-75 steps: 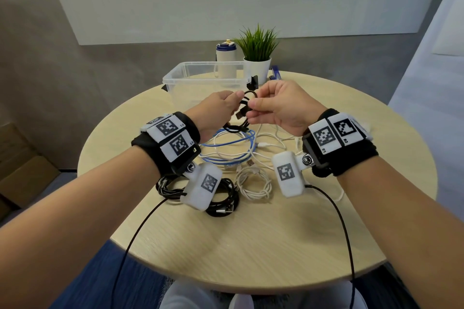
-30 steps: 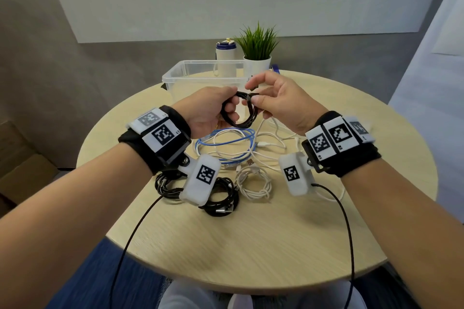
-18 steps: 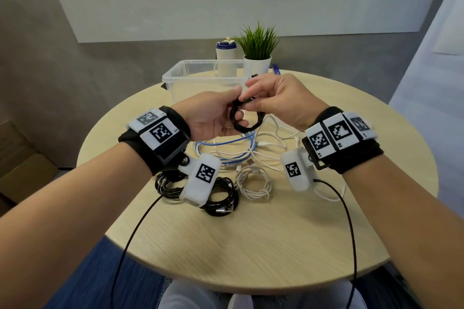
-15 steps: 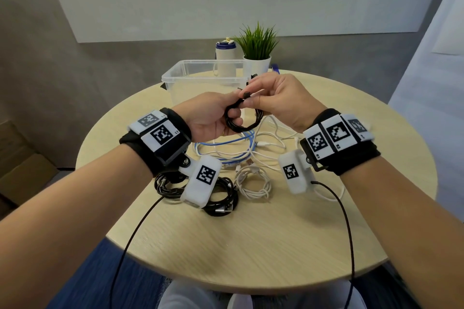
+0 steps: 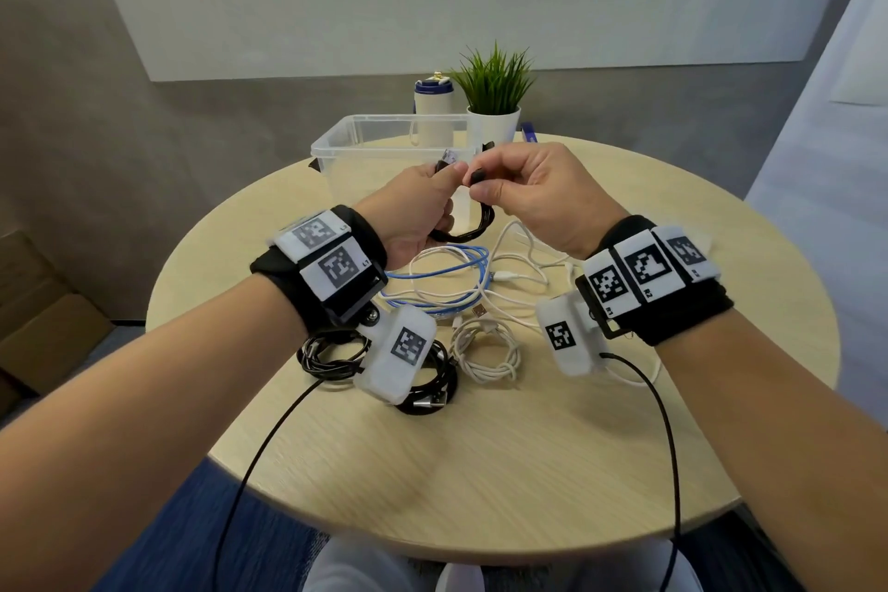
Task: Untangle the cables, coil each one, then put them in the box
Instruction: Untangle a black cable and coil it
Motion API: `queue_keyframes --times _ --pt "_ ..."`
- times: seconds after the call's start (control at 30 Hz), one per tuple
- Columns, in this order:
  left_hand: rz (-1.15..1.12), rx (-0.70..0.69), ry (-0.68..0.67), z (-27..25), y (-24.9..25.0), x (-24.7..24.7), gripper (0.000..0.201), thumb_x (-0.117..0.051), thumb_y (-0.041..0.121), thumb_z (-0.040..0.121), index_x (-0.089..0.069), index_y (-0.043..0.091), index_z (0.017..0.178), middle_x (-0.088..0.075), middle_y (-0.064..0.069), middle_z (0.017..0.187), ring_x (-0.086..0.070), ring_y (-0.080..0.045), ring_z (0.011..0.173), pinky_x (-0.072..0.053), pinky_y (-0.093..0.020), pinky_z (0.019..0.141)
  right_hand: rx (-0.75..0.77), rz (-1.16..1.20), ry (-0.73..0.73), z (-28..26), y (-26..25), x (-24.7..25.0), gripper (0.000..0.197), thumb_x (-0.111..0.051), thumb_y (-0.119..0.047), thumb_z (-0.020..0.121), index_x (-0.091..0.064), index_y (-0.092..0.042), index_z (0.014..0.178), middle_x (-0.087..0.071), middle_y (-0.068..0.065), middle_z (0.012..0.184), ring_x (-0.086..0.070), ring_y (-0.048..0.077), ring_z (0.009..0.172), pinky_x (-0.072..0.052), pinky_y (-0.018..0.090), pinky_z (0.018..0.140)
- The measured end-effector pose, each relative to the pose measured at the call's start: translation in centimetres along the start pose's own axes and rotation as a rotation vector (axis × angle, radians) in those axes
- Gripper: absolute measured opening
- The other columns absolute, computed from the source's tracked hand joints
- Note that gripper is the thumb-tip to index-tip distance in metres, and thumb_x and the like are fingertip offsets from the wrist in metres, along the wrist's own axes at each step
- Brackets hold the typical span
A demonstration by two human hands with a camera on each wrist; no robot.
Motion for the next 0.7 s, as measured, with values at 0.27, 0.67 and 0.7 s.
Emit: queue_keyframes --times 0.27,0.67,0.7 --pt "-0.012 0.002 0.049 0.6 -0.9 0.0 0.029 -0.040 0.029 0.101 -0.045 0.018 0.075 -0.035 0.002 0.060 -0.031 -0.006 0.041 -0.030 -0.014 0.040 0.007 0.033 -0.077 -0.3 -0.2 -0.2 0.025 -0.064 0.007 0.082 -0.068 -0.012 0.097 -0.070 -0.010 0.081 -0.064 0.002 0.080 -0.051 0.018 0.080" --pt "-0.028 0.007 0.061 0.6 -1.7 0.2 0.025 -0.038 0.031 0.102 -0.044 0.019 0.080 -0.035 0.001 0.065 -0.031 -0.010 0.052 -0.031 -0.023 0.050 -0.084 0.227 -0.121 -0.7 -0.6 -0.3 0.017 -0.059 0.004 0.087 -0.064 -0.013 0.088 -0.069 -0.007 0.080 -0.063 0.010 0.083 -0.052 0.027 0.081" --pt "-0.039 -0.020 0.052 0.5 -1.6 0.1 0.026 -0.037 0.030 0.102 -0.043 0.018 0.080 -0.034 0.001 0.064 -0.030 -0.010 0.052 -0.030 -0.022 0.051 -0.119 0.267 -0.041 -0.6 -0.4 -0.3 0.016 -0.059 0.000 0.088 -0.062 -0.016 0.086 -0.067 -0.002 0.085 -0.061 0.015 0.088 -0.053 0.037 0.084"
Point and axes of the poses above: each hand's wrist, its own z-axis towards the middle knuckle, its own x-axis out of the back of the hand, y = z × x, the point moved 1 cm from there along z, towards the middle knuckle
